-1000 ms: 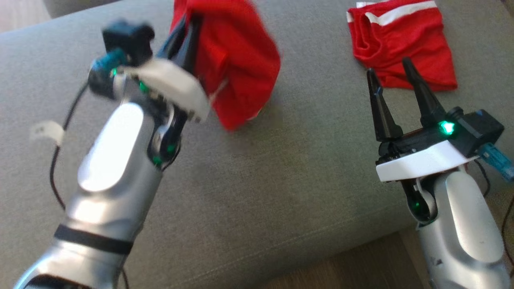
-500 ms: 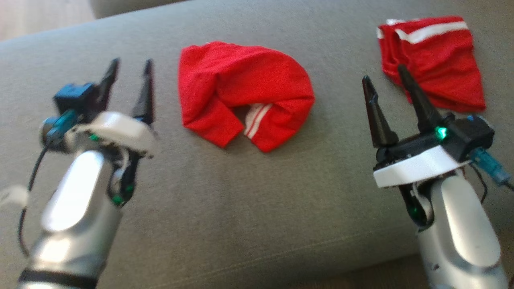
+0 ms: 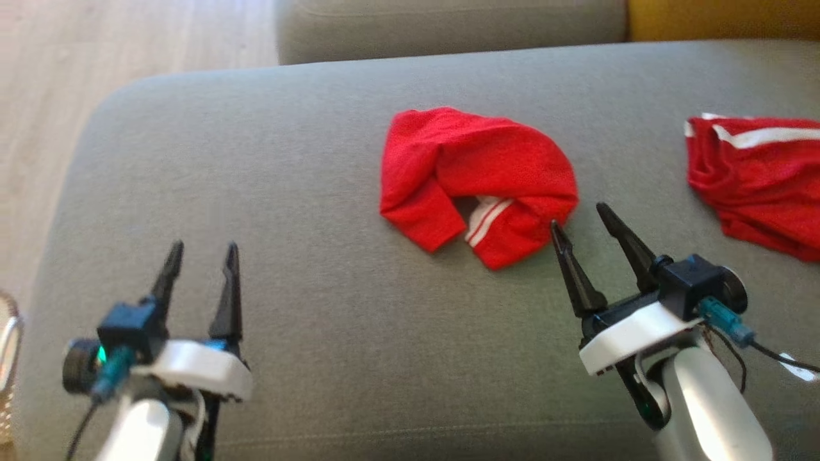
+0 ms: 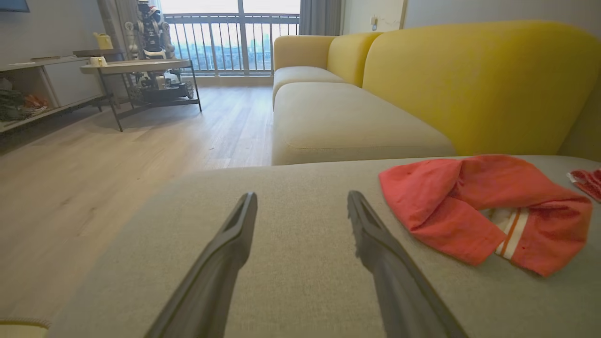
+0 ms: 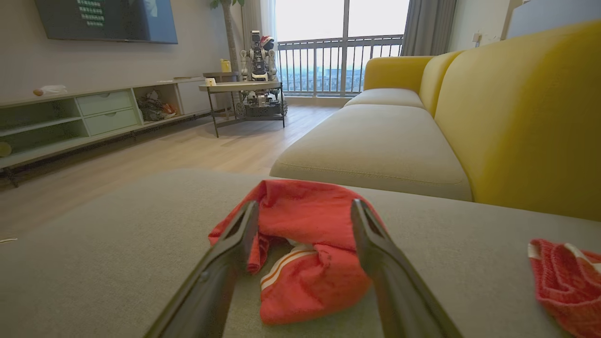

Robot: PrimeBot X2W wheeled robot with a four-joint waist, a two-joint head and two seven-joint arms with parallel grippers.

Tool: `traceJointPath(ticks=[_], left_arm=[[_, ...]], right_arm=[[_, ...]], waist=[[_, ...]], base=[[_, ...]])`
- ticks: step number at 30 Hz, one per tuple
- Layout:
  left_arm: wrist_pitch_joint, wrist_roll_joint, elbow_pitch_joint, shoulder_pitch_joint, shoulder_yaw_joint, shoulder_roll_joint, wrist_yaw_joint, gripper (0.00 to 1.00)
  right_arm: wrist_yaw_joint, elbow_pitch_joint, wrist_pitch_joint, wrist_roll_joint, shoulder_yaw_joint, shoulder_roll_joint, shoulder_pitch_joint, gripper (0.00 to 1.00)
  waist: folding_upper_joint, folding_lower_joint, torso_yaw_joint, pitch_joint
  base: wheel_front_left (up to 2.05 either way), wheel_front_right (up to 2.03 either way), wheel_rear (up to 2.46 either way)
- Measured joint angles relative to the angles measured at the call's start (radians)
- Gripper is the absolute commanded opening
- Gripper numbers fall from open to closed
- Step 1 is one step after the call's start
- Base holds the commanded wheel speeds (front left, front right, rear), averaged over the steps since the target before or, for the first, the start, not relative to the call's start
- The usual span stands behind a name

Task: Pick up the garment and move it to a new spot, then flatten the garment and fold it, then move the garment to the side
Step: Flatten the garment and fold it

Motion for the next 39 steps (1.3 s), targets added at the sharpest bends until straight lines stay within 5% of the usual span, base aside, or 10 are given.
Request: traceJointPath(ticks=[12,22,35,36,37,38,39], left_arm=[[0.000,0.136,-0.069,0.060,0.081,-0.111,-0.027,1.00],[0.000,0.185,-0.033,0.055,0.099,-0.178,-0.086,1.00],[0.000,0.235,-0.007,0.029,0.094,-0.222,-0.116,1.00],[0.000,0.238,-0.004,0.029,0.094,-0.224,-0.116,1.00],[0.000,0.241,-0.002,0.029,0.094,-0.226,-0.116,1.00],[0.000,0.242,0.001,0.029,0.094,-0.229,-0.117,1.00],[0.000,0.242,0.003,0.028,0.094,-0.231,-0.117,1.00]], right_arm=[[0.000,0.083,0.012,0.000,0.007,0.000,-0.010,1.00],[0.000,0.309,0.119,0.033,0.045,0.000,-0.168,1.00],[0.000,0.560,0.126,0.032,-0.063,-0.002,-0.312,1.00],[0.000,0.577,0.127,0.034,-0.059,-0.002,-0.320,0.93],[0.000,0.594,0.126,0.034,-0.056,-0.002,-0.326,0.30],[0.000,0.610,0.126,0.035,-0.052,-0.002,-0.333,0.00],[0.000,0.624,0.125,0.037,-0.046,-0.002,-0.339,0.00]], waist=[[0.0000,0.0000,0.082,0.008],[0.0000,0.0001,0.188,0.063],[0.0000,0.0002,0.300,0.125],[0.0000,0.0002,0.303,0.127],[0.0000,0.0002,0.305,0.128],[0.0000,0.0002,0.307,0.129],[0.0000,0.0003,0.308,0.128]], base=[[0.00,0.00,0.00],[0.00,0.00,0.00],[0.00,0.00,0.00],[0.00,0.00,0.00],[0.00,0.00,0.00],[0.00,0.00,0.00],[0.00,0.00,0.00]])
